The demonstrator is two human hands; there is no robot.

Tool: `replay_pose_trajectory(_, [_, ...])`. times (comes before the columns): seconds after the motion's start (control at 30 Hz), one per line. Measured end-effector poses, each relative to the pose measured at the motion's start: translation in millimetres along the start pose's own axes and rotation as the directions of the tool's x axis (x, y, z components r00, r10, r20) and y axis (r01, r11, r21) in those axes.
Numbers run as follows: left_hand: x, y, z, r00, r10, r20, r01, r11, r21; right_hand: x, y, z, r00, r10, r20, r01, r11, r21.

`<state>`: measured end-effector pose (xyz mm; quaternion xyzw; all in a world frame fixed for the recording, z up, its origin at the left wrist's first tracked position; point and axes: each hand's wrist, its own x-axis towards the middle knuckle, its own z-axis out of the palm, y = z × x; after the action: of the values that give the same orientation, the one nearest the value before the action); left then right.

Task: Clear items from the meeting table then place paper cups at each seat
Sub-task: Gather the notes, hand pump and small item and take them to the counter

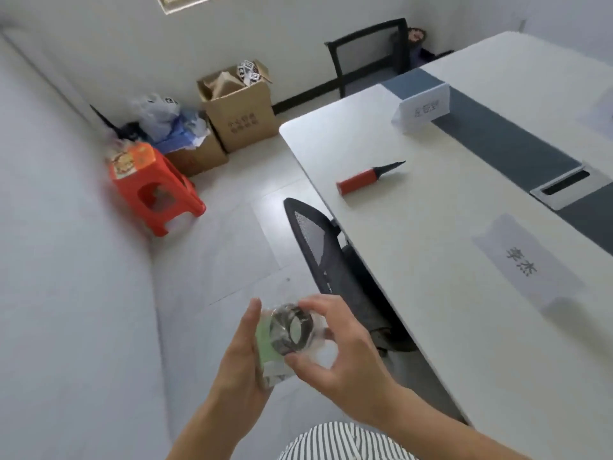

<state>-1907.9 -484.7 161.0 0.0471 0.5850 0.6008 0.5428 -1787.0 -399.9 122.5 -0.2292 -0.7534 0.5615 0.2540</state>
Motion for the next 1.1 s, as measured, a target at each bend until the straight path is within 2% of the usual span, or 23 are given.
replay_pose_trajectory(0.1, [-23.1,12.1,-54.6,0.997,0.069,-0.017,-0.069,0.998,-0.008,9.5,-4.7,60.4,0.992,-0.126,-0.008,0.124,0.985,-0.116])
replay_pose_trajectory(0.2, [-32.9,16.4,-107.9,0.988,0.13,-0.083,-0.124,0.99,0.073,21.0,-8.5,109.0,0.986,-0.163,0.029,0.165,0.961,-0.22])
replay_pose_trajectory(0.4, [-10.7,22.5,-169.4,0.976,0.102,-0.191,-0.106,0.994,-0.011,51.3,-7.2,156.0,0.978,-0.008,0.209,0.034,0.992,-0.119])
replay_pose_trajectory(0.5, [14.4,37.3,-189.0,0.961,0.114,-0.252,-0.115,0.993,0.011,79.9,2.8,162.4,0.964,0.059,0.26,-0.036,0.995,-0.093])
replay_pose_trajectory(0.6, [44.6,60.5,-207.1,0.918,0.184,-0.352,-0.147,0.98,0.131,123.1,14.8,172.3,0.945,0.108,0.309,-0.086,0.993,-0.085])
replay_pose_trajectory(0.67, [68.9,80.9,-219.2,0.87,0.27,-0.412,-0.153,0.943,0.294,160.6,24.4,180.8,0.927,0.133,0.35,-0.113,0.991,-0.079])
replay_pose_trajectory(0.73, [91.7,104.2,-228.0,0.842,0.35,-0.411,-0.136,0.875,0.465,200.0,30.5,186.9,0.913,0.151,0.379,-0.125,0.988,-0.09])
replay_pose_trajectory(0.83, [122.9,143.5,-240.5,0.82,0.441,-0.365,-0.142,0.775,0.616,262.3,34.8,188.5,0.911,0.182,0.37,-0.157,0.983,-0.097])
replay_pose_trajectory(0.97, [167.2,180.7,-257.6,0.787,0.509,-0.349,-0.151,0.707,0.691,339.9,47.0,174.6,0.927,0.244,0.284,-0.204,0.965,-0.162])
replay_pose_trajectory(1.1, [215.7,207.8,-274.1,0.822,0.492,-0.286,-0.159,0.681,0.715,397.4,68.1,148.5,0.941,0.309,0.136,-0.277,0.937,-0.212])
